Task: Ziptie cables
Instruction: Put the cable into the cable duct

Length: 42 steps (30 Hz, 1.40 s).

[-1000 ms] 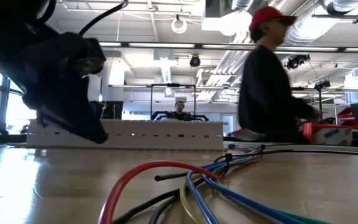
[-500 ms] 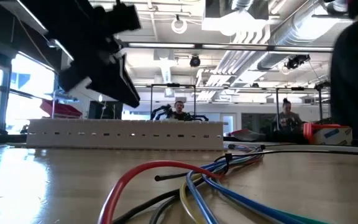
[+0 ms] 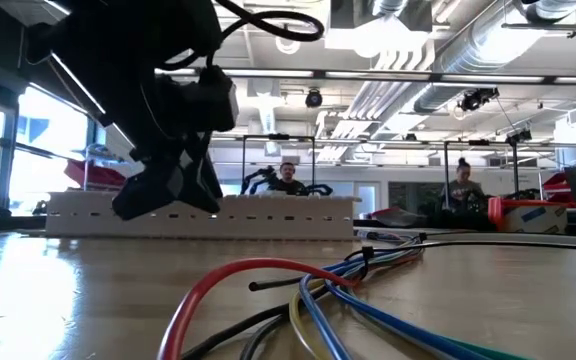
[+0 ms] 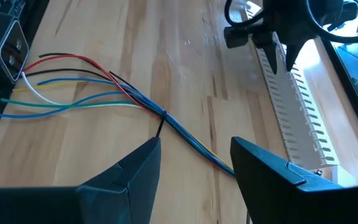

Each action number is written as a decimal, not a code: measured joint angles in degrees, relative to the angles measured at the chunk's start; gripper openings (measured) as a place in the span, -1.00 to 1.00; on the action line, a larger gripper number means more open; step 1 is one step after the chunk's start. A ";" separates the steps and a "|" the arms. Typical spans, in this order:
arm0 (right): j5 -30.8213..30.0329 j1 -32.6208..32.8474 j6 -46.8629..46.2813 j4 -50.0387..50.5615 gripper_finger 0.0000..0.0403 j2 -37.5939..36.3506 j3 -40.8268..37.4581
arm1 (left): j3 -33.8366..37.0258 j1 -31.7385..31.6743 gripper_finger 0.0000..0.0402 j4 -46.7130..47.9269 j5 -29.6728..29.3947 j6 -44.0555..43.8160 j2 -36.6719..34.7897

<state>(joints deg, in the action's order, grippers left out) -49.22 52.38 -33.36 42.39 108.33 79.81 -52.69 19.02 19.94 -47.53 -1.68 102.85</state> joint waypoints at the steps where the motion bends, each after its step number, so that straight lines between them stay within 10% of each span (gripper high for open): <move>1: -0.06 0.00 0.02 0.00 -0.09 0.00 0.00 | 0.00 -0.04 -0.55 -0.20 0.05 -0.65 -0.03; 19: -0.08 -0.02 -2.31 0.22 -0.09 0.00 -0.04 | -3.63 -4.05 -0.03 3.54 -2.25 1.85 2.60; 27: -0.03 0.23 -2.64 0.26 -0.09 0.02 -0.04 | -3.82 -5.52 -0.53 2.97 -5.66 0.38 7.29; 31: -0.16 0.51 -2.38 0.20 -0.09 0.02 -0.04 | -6.70 -4.41 -0.94 7.25 1.68 -2.63 5.36; 37: -0.28 0.52 -1.18 0.20 -0.09 0.02 -0.04 | -11.61 -4.73 -0.96 9.67 19.85 -4.23 3.08; 42: 3.16 -0.46 3.85 0.33 -0.09 0.02 -0.04 | -11.64 -5.91 -0.96 11.00 16.76 -5.94 3.23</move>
<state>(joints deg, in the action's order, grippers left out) -46.05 51.93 -29.51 42.73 108.36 79.77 -64.33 13.10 30.94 -30.76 -7.62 106.08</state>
